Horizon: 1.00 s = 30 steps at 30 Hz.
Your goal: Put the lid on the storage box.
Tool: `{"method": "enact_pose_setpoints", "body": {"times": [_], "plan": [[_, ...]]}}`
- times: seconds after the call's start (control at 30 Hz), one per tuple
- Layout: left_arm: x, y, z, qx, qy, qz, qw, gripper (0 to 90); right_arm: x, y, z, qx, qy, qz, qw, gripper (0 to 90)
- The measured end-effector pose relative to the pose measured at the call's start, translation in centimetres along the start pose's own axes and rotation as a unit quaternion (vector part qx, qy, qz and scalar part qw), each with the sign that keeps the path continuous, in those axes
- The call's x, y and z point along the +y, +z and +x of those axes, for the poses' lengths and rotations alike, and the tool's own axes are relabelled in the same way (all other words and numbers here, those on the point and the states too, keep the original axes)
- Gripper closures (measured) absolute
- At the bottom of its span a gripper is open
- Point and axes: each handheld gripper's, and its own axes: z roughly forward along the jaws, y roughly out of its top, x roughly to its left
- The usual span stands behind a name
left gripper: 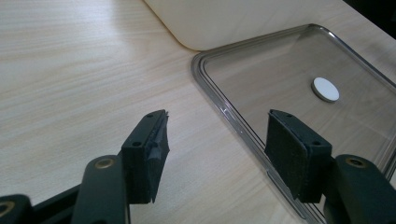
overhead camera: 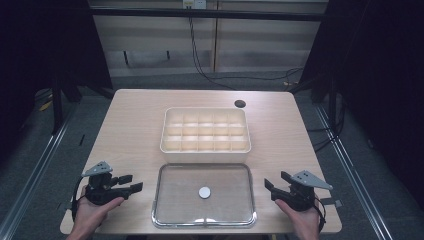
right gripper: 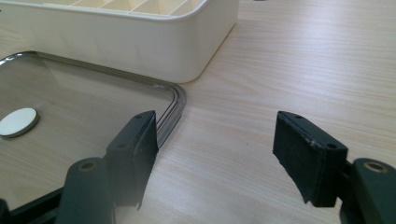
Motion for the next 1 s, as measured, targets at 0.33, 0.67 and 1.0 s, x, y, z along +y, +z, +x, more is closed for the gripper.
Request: {"method": "enact_pose_setpoints", "body": {"times": [0.33, 0.67, 1.0], "plan": [[0.0, 0.9, -0.1, 0.014, 0.030, 0.024, 0.9992, 42.0, 0.4, 0.2, 0.4, 0.032, 0.022, 0.040, 0.9984, 35.3], [0.8, 1.1, -0.4, -0.018, 0.018, 0.029, 0.9993, 39.1, 1.2, 0.9, 1.7, 0.068, 0.038, 0.082, 0.9936, 40.4], [3.4, 2.4, -0.5, -0.020, 0.019, 0.034, 0.9991, 44.8, 3.7, 3.1, 2.2, 0.087, 0.037, 0.098, 0.9907, 40.2]]}}
